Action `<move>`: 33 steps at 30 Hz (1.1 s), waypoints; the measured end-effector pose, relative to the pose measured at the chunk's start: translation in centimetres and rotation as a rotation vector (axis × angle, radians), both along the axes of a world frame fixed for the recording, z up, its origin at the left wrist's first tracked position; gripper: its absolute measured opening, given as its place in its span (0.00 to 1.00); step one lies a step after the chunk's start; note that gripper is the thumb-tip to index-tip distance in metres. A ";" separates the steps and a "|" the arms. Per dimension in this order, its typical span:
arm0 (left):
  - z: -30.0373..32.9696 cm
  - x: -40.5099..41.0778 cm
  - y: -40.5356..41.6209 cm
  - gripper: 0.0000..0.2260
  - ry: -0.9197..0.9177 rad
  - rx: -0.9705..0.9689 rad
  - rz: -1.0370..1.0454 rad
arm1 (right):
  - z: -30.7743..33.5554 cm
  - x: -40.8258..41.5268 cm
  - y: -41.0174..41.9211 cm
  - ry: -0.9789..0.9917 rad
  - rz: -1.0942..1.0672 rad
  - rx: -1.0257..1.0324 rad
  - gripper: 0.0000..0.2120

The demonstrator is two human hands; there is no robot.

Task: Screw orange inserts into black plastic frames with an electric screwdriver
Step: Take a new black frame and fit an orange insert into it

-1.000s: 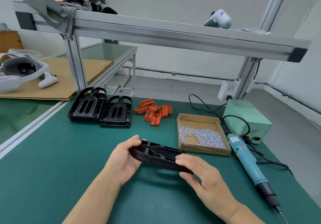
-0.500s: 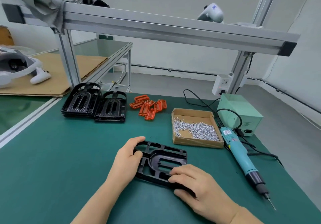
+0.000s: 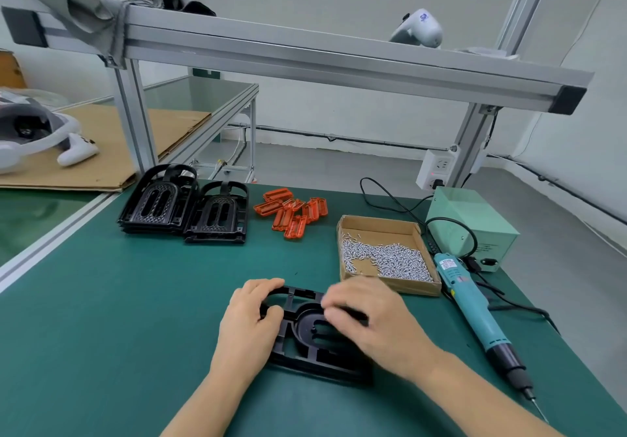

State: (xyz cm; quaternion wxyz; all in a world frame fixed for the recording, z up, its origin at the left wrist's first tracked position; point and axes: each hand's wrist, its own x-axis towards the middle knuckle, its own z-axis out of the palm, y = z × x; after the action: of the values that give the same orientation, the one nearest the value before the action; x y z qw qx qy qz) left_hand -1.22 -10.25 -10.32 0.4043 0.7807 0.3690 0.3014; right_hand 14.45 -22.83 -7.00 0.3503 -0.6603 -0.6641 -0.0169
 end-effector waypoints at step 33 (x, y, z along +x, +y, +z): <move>0.3 -0.5 0.0 0.20 -0.043 -0.122 -0.010 | 0.2 2.0 19.0 0.256 -0.798 -0.419 0.10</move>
State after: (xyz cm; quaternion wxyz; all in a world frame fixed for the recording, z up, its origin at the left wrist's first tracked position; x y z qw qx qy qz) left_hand -1.67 -10.24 -10.05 0.4605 0.7498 0.3739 0.2930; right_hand 16.48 -3.86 -6.77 0.2547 -0.9174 -0.2987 0.0660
